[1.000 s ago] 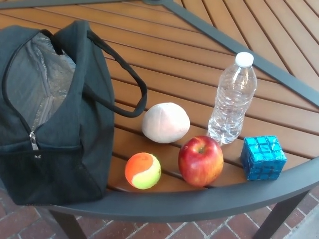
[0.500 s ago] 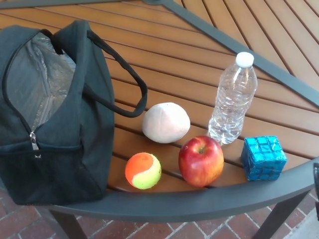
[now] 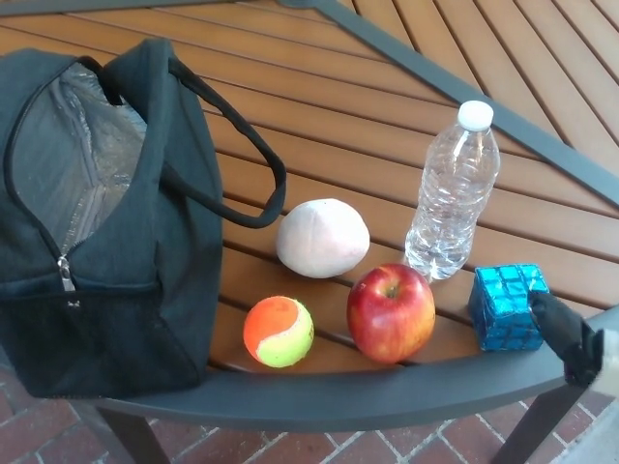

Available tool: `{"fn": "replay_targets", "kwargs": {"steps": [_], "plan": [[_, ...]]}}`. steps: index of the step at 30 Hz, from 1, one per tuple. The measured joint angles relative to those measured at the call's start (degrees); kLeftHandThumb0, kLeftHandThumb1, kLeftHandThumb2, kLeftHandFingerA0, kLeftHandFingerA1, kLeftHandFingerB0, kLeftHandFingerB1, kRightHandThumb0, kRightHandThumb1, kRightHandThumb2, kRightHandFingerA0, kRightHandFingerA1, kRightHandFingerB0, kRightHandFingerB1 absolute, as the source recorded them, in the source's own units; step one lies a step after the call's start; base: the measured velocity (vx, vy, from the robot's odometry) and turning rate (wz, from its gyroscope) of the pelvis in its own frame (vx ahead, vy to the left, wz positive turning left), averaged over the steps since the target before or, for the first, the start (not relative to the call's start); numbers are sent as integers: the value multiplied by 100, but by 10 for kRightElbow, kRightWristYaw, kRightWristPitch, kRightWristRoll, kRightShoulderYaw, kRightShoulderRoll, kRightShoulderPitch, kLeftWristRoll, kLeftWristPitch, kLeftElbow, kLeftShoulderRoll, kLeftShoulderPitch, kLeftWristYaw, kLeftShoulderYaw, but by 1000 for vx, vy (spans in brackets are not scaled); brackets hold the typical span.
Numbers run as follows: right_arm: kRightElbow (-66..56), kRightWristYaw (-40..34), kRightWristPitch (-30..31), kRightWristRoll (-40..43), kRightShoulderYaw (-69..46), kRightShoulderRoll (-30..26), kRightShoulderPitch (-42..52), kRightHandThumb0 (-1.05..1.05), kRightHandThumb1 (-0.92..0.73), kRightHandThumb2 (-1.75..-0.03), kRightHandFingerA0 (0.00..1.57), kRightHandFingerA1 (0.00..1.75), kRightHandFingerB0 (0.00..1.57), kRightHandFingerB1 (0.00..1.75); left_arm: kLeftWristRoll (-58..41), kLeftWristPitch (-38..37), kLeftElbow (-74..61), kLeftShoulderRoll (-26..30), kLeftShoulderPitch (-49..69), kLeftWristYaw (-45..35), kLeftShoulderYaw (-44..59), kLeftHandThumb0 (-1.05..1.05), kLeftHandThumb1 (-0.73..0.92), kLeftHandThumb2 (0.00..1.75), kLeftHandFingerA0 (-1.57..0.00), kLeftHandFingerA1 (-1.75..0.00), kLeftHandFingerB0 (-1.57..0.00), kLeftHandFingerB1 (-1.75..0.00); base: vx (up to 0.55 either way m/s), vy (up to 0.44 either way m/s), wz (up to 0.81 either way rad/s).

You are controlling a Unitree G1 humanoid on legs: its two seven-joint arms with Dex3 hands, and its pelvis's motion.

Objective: Pick up a rubric cube, an apple, a tennis ball, a soft toy, a bottle from the table and put it into the lunch box one by one

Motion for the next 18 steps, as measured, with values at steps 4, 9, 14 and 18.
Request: {"fn": "replay_targets", "kwargs": {"steps": [4, 9, 14, 18], "plan": [[17, 13, 40, -23, 10, -21, -37, -77, -46, -84, 3, 48, 10, 47, 0, 0, 0, 0, 0, 0, 0, -4, 60, 93, -97, -96, -96, -80, 0, 0, 0], [39, 25, 82, -44, 20, -38, -71, -80, -48, -83, 2, 53, 12, 46, 0, 0, 0, 0, 0, 0, 0, -2, 59, 89, -98, -98, -98, -80, 0, 0, 0], [93, 36, 143, -69, 30, -55, -119, -72, -44, -83, 1, 55, 12, 49, 0, 0, 0, 0, 1, -1, 0, -2, 60, 90, -98, -97, -95, -81, 0, 0, 0], [134, 39, 179, -81, 36, -56, -147, -70, -43, -81, 5, 60, 17, 50, 0, 0, 0, 0, 3, -1, 0, -3, 59, 91, -102, -97, -98, -81, 0, 0, 0]]}}
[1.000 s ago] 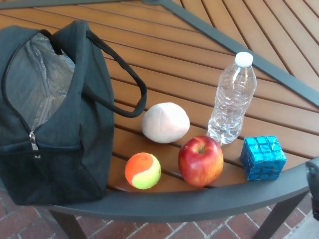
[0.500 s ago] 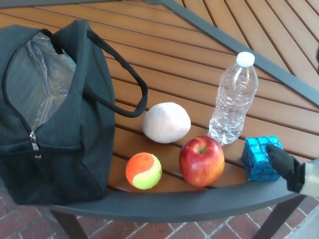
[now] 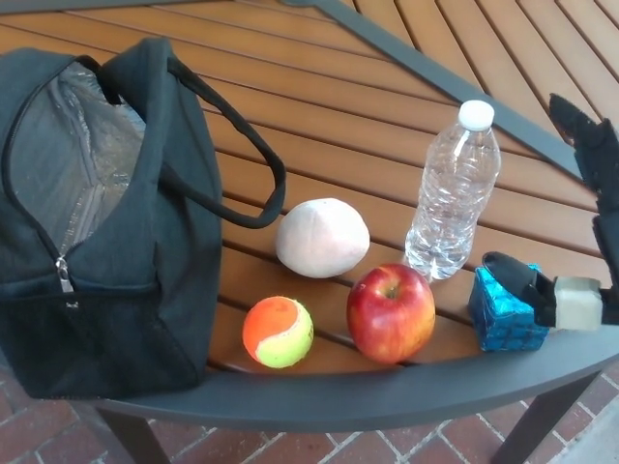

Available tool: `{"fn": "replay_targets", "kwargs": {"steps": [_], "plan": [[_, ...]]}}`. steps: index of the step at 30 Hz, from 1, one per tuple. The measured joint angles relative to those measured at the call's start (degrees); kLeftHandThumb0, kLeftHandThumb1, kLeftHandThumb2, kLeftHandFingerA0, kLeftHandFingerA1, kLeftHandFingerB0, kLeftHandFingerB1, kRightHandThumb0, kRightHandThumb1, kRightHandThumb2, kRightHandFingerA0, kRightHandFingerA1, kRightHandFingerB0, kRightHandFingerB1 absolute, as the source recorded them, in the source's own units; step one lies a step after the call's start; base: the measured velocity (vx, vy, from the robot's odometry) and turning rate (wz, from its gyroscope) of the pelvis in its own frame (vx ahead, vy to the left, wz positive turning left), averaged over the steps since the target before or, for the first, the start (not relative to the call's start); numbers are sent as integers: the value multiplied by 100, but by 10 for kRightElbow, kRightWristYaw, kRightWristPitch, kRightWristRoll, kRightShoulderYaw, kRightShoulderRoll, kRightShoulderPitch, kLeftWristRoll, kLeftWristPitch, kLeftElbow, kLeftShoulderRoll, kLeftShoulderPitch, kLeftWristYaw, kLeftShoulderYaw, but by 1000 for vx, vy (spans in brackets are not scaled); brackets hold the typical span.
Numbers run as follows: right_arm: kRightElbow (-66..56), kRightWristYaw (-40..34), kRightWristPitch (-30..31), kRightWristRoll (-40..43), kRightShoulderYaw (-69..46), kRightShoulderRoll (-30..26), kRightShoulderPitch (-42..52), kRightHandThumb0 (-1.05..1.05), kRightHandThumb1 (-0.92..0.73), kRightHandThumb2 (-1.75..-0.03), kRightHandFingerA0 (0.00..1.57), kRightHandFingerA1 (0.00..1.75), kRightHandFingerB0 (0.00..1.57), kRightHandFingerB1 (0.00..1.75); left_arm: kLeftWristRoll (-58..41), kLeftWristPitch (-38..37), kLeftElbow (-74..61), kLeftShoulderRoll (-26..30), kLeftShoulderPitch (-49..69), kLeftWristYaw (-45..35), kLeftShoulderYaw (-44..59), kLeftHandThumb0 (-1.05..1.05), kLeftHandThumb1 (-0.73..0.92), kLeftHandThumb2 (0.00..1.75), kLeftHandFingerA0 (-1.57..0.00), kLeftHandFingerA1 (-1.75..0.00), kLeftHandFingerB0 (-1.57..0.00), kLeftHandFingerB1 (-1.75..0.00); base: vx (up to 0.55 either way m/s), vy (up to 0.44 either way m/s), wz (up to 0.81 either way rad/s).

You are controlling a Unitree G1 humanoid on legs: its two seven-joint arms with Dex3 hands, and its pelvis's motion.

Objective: Pick up a rubric cube, an apple, a tennis ball, a soft toy, a bottle from the table and put it into the lunch box one by one

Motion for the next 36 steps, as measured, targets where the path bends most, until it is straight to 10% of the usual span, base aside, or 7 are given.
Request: {"fn": "replay_targets", "kwargs": {"steps": [5, 6, 7, 28, 29, 36], "plan": [[62, 1, 50, -14, 6, 0, -38, -66, -43, -80, 8, 59, 19, 49, 0, 0, 0, 0, 1, -1, 0, -3, 59, 89, -100, -99, -97, -81, 0, 0, 0], [69, 1, 57, -15, 6, 0, -43, -62, -56, -56, 8, 61, 28, 40, 0, 0, 0, 0, 1, -1, 0, -3, 59, 91, -100, -98, -96, -81, 0, 0, 0], [77, 1, 64, -15, 6, 1, -47, -64, -43, -79, 9, 59, 20, 49, 0, 0, 0, 0, 2, -1, 0, -4, 61, 89, -100, -96, -96, -81, 0, 0, 0], [169, -4, 206, -32, 62, -3, -126, -67, -43, -79, 2, 48, 13, 44, 1, -9, 0, 0, 24, -1, -13, -12, 64, 81, -92, -94, -90, -77, 0, 0, 0], [169, -4, 206, -32, 62, -3, -126, -37, -32, -92, 6, 56, 0, 49, 1, -9, 0, 0, 24, -1, -13, -11, 63, 84, -93, -94, -91, -77, 0, 0, 0], [215, 9, 203, -34, 98, -42, -183, -37, -30, -91, 5, 56, 0, 49, 1, -12, -1, 0, 24, 0, -16, -10, 61, 85, -96, -91, -93, -75, 0, 0, 0]]}}
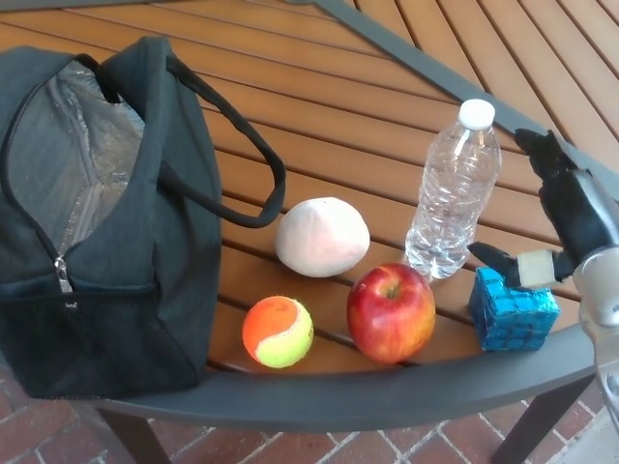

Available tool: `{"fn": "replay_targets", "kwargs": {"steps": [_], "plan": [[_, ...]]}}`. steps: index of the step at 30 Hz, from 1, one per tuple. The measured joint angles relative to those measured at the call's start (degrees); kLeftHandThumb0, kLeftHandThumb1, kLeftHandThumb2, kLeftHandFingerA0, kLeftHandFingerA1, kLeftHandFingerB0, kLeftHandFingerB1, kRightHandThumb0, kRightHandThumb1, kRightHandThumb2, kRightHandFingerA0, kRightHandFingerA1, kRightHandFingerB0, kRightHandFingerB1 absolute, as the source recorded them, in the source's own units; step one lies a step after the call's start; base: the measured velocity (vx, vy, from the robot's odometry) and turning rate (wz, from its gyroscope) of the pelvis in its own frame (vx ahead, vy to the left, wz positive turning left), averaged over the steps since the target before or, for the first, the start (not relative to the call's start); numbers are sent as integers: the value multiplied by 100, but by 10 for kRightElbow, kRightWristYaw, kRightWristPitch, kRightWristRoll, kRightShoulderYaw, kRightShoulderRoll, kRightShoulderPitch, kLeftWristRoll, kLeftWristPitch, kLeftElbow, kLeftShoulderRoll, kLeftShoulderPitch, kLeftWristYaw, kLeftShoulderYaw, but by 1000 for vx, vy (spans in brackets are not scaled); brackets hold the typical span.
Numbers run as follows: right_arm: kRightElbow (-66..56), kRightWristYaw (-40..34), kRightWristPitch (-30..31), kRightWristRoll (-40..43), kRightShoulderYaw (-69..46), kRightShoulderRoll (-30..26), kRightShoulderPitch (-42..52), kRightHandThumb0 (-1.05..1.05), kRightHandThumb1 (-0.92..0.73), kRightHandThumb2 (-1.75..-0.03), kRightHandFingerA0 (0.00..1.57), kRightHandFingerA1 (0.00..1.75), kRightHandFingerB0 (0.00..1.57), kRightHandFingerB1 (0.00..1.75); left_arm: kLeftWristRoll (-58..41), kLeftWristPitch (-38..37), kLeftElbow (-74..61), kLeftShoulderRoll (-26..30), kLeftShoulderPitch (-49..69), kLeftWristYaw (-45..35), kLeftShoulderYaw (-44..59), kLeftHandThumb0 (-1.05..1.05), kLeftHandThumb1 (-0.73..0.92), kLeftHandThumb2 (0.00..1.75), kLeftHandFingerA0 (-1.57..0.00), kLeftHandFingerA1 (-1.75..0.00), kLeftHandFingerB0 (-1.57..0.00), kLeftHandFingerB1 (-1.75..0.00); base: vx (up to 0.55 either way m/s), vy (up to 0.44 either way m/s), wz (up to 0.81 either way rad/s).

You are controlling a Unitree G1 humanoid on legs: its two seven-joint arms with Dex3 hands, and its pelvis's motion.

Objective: Pick up a rubric cube, an apple, a tennis ball, a soft toy, a bottle from the table and put it into the lunch box one by one

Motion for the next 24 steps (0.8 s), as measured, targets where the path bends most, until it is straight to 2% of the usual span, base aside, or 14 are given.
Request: {"fn": "replay_targets", "kwargs": {"steps": [1, 3, 4, 8, 9, 10, 13, 14, 21, 22, 24], "plan": [[2, 1, 0, 0, 1, -1, -1, -71, -43, -80, 3, 48, 8, 44, 0, 0, 0, 0, 0, 0, 0, -4, 51, 107, -94, -96, -89, -89, 0, 0, 0], [11, 3, -6, 1, 10, -8, -7, -71, -43, -80, 3, 48, 8, 44, 1, 0, 0, 0, 1, 2, -2, -4, 51, 107, -94, -96, -89, -89, 0, 0, 0], [14, 5, -9, 1, 15, -11, -10, -70, -42, -80, 2, 46, 9, 44, 0, 0, 0, 0, 1, 2, -2, -6, 59, 93, -95, -96, -94, -81, 0, 0, 0], [30, 11, -19, 0, 31, -26, -21, -70, -42, -80, 2, 46, 9, 44, -2, -3, 0, 0, 6, -1, 1, -6, 59, 93, -95, -96, -94, -81, 0, 0, 0], [33, 13, -21, 0, 34, -28, -22, -35, -36, -94, 6, 56, 0, 49, -2, -3, 0, 0, 7, -3, 2, -10, 60, 87, -99, -97, -96, -81, 0, 0, 0], [33, 13, -21, 0, 34, -28, -22, -35, -37, -94, 6, 56, 0, 49, -2, -3, 0, 0, 7, -3, 2, -9, 59, 89, -99, -96, -97, -81, 0, 0, 0], [110, 4, -33, 0, 31, -36, -50, -36, -36, -93, 5, 56, 0, 49, -1, -7, 3, 0, 10, -4, 0, -10, 59, 89, -99, -97, -99, -83, 0, 0, 0], [125, 1, -35, 1, 28, -38, -55, -65, -43, -77, 4, 53, 12, 43, -1, -8, 5, 0, 12, -4, 0, -10, 59, 91, -99, -97, -97, -82, 0, 0, 0], [182, -25, -46, 2, 15, -35, -84, -69, -43, -79, 6, 57, 12, 46, -1, -12, 6, -1, 13, -4, -5, -8, 58, 95, -100, -97, -99, -84, 0, 0, 0], [184, -27, -48, 2, 18, -33, -86, -38, -30, -91, 6, 56, 0, 50, -1, -12, 6, -1, 13, -4, -5, -9, 58, 95, -101, -97, -99, -85, 0, 0, 0], [185, -30, -56, 2, 28, -24, -88, -38, -30, -91, 6, 56, 0, 50, -1, -13, 7, -1, 14, -6, -5, -9, 58, 95, -101, -97, -99, -85, 0, 0, 0]]}}
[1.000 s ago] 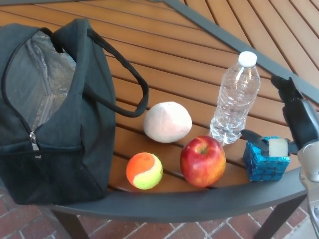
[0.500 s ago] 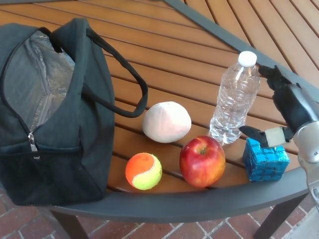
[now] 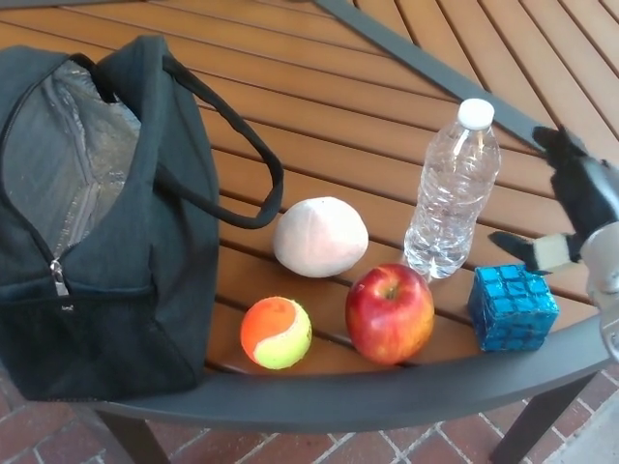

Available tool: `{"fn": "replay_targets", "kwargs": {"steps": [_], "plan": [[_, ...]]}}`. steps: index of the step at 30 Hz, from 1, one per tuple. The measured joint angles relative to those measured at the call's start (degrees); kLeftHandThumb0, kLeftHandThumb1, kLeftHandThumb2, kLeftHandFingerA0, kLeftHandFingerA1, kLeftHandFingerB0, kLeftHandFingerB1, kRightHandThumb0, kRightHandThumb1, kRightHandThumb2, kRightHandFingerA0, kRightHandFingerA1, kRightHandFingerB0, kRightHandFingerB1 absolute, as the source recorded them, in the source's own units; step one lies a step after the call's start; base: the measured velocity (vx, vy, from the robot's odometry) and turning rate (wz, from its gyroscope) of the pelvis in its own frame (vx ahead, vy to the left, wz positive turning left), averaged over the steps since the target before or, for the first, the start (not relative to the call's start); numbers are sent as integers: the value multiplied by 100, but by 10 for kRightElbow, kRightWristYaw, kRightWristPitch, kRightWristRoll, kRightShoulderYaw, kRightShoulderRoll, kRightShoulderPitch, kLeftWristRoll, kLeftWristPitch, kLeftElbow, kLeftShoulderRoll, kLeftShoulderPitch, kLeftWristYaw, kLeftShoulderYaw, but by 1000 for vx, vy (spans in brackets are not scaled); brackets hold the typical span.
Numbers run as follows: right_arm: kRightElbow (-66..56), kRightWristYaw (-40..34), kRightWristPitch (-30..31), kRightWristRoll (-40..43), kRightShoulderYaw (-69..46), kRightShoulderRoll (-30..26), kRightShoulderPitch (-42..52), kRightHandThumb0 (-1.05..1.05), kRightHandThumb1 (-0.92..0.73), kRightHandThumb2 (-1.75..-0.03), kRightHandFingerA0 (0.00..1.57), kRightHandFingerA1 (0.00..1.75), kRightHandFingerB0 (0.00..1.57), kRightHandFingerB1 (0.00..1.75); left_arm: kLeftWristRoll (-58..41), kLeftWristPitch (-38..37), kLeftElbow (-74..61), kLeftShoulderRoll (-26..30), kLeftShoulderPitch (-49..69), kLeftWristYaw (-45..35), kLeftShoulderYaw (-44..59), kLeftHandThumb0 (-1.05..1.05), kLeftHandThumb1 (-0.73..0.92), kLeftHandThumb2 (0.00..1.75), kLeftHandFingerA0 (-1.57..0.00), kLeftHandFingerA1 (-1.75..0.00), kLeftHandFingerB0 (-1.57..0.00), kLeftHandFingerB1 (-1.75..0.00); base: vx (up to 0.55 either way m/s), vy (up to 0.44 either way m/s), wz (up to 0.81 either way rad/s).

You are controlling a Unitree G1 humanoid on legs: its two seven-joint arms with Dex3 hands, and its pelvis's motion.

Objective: Pick up a rubric cube, an apple, a tennis ball, a soft toy, a bottle from the table and put it into the lunch box one by one

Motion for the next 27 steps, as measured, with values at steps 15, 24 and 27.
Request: {"fn": "replay_targets", "kwargs": {"steps": [15, 24, 27], "plan": [[-8, -5, -23, 5, 37, 76, -30, -69, -42, -80, 4, 56, 5, 46, 0, -3, 6, -1, 2, -8, -6, -9, 59, 91, -98, -95, -97, -86, 0, 0, 0], [-15, -5, -37, 5, 47, 74, -34, -72, -43, -81, 4, 52, 7, 44, 1, -4, 5, -1, 6, -15, -11, -10, 61, 89, -99, -91, -96, -87, 0, 0, 0], [5, -10, -40, 6, 41, 74, -35, -72, -43, -81, 3, 52, 7, 45, 1, -4, 5, -1, 8, -17, -12, -10, 60, 89, -101, -91, -97, -87, 0, 0, 0]]}}
